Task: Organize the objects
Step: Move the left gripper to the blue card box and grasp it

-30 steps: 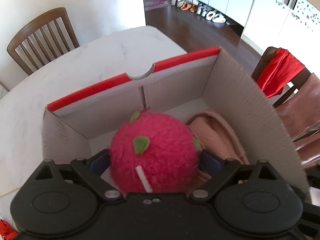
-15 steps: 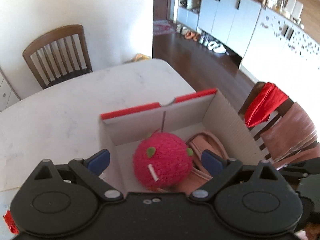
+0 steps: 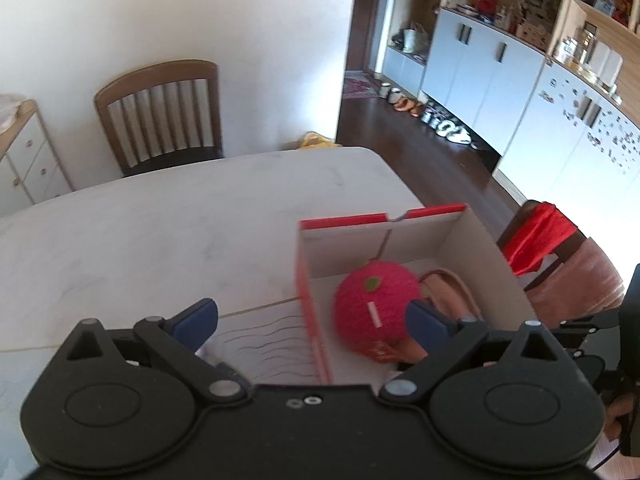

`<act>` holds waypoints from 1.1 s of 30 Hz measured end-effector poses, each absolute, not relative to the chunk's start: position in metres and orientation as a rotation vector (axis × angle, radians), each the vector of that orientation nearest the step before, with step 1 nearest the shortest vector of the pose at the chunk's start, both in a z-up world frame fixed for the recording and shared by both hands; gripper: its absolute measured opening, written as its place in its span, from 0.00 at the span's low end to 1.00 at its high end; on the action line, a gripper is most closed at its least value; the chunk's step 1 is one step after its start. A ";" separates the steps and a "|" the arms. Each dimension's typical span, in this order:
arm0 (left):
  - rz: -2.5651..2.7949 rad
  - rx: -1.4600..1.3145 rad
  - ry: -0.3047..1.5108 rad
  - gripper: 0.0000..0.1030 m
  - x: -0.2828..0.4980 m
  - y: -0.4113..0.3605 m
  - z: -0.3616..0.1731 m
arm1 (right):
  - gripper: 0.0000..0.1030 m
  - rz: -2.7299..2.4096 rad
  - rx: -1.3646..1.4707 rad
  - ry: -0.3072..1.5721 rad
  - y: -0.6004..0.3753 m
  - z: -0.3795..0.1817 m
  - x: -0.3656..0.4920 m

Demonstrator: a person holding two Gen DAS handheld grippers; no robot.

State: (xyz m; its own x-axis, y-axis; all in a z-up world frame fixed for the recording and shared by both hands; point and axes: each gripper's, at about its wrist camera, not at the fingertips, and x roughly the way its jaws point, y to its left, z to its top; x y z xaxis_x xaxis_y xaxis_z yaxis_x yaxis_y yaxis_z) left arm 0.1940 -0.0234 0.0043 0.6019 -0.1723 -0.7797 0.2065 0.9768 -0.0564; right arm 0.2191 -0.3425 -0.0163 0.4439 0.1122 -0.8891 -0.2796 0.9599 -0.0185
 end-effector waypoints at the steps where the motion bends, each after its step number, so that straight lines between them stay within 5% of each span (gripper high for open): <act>1: -0.212 0.034 0.896 0.98 0.192 -0.018 0.005 | 0.06 0.244 -0.172 1.085 -0.343 -0.016 0.219; 33: -0.010 0.087 1.012 0.98 0.218 0.070 -0.123 | 0.06 0.225 -0.197 1.106 -0.343 -0.018 0.223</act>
State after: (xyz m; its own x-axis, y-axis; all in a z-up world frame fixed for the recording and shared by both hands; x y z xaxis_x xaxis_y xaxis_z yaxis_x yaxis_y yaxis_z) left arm 0.2181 0.0701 -0.1234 0.5307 0.0315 -0.8470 0.0490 0.9965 0.0677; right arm 0.2229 -0.3428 -0.0177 0.4300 0.0809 -0.8992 -0.2763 0.9600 -0.0458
